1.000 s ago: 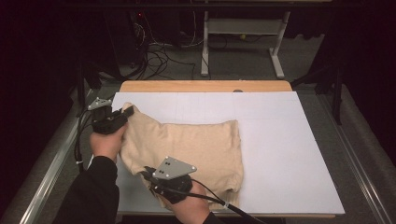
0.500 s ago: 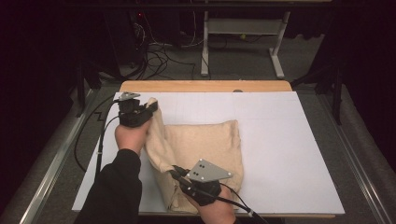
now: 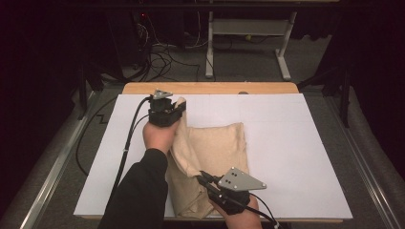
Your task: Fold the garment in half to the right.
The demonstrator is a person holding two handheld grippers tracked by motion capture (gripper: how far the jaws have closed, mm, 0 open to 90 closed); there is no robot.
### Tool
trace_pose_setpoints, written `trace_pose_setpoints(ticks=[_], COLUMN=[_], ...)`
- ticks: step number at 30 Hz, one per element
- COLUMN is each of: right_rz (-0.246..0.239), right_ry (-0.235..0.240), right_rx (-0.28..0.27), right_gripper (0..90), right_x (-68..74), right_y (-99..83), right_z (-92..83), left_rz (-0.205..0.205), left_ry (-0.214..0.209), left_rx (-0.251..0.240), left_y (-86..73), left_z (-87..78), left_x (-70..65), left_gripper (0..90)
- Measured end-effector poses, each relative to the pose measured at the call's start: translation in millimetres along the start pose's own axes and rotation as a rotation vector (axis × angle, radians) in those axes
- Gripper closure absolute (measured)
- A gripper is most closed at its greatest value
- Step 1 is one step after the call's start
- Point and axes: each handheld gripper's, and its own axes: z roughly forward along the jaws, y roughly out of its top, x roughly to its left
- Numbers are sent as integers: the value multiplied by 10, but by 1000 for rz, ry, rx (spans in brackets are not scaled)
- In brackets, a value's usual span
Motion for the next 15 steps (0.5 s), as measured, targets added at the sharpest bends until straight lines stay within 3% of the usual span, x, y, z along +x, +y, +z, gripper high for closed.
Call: trace_pose_setpoints(ticks=[15], right_rz=[35], right_ry=[-64], right_rx=[18], right_gripper=[854], right_x=[-219], right_y=[-225], right_z=[-306], left_rz=[58], left_ry=[-53], left_rx=[28], left_y=[76], left_z=[405], left_x=[-481], left_gripper=[759])
